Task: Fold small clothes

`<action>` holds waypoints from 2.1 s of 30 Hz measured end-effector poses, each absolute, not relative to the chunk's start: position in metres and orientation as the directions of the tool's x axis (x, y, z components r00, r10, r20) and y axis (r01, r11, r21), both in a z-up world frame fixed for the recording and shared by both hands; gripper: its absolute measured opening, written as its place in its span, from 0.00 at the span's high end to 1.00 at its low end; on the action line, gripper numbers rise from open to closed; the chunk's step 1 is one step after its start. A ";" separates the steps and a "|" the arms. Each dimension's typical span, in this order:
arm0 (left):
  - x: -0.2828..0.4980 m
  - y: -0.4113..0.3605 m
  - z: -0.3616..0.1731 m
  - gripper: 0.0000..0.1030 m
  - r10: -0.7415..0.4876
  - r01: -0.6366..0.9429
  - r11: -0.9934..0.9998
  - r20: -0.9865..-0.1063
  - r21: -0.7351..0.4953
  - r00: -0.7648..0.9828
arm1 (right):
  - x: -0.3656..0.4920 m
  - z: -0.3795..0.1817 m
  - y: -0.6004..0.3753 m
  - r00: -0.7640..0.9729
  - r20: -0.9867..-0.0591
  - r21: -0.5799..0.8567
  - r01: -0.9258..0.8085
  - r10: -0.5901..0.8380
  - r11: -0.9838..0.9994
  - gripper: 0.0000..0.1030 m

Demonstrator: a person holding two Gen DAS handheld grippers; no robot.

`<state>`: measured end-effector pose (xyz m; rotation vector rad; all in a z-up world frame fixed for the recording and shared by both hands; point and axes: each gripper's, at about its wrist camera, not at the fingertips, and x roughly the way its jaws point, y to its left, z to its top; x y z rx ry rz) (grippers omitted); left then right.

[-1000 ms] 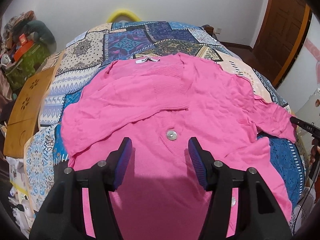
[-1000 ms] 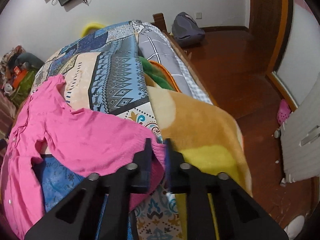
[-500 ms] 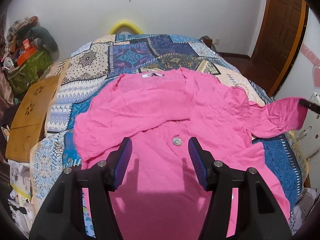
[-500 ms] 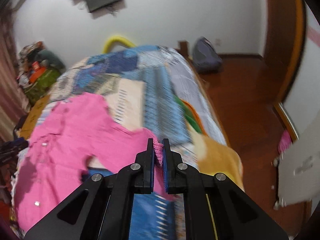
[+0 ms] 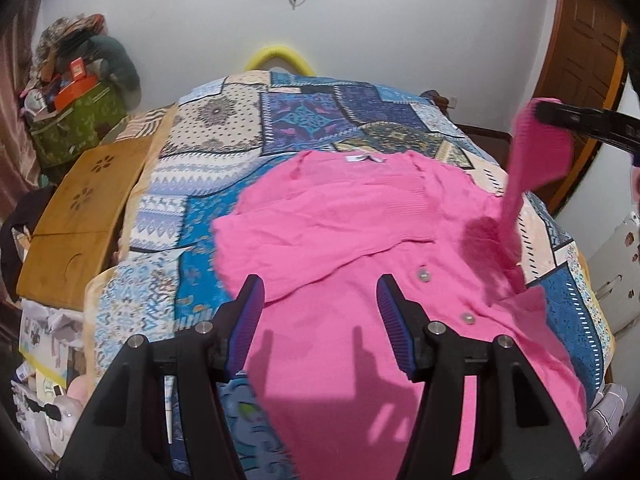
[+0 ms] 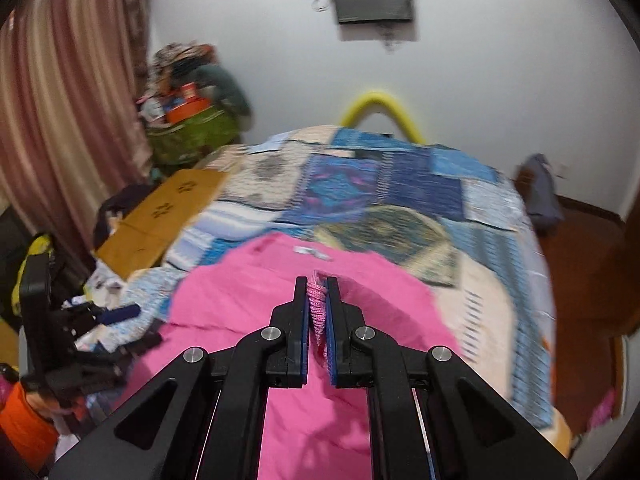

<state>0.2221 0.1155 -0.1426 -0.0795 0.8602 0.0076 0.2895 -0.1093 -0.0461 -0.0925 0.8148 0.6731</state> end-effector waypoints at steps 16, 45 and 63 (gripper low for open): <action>0.237 0.143 -0.150 0.44 -0.060 -0.093 0.984 -0.776 -0.152 0.628 | 0.287 -0.099 -0.033 0.392 -0.752 0.147 -0.684 0.530 0.715 0.57; 0.347 0.114 -0.149 0.98 -0.246 0.023 0.958 -0.777 -0.286 0.580 | 0.340 -0.189 -0.168 0.371 -0.816 0.230 -0.494 0.443 0.838 0.75; 0.327 0.155 -0.193 0.97 -0.085 -0.099 0.982 -0.850 -0.158 0.520 | 0.340 -0.170 -0.171 0.371 -0.821 0.210 -0.510 0.434 0.834 0.67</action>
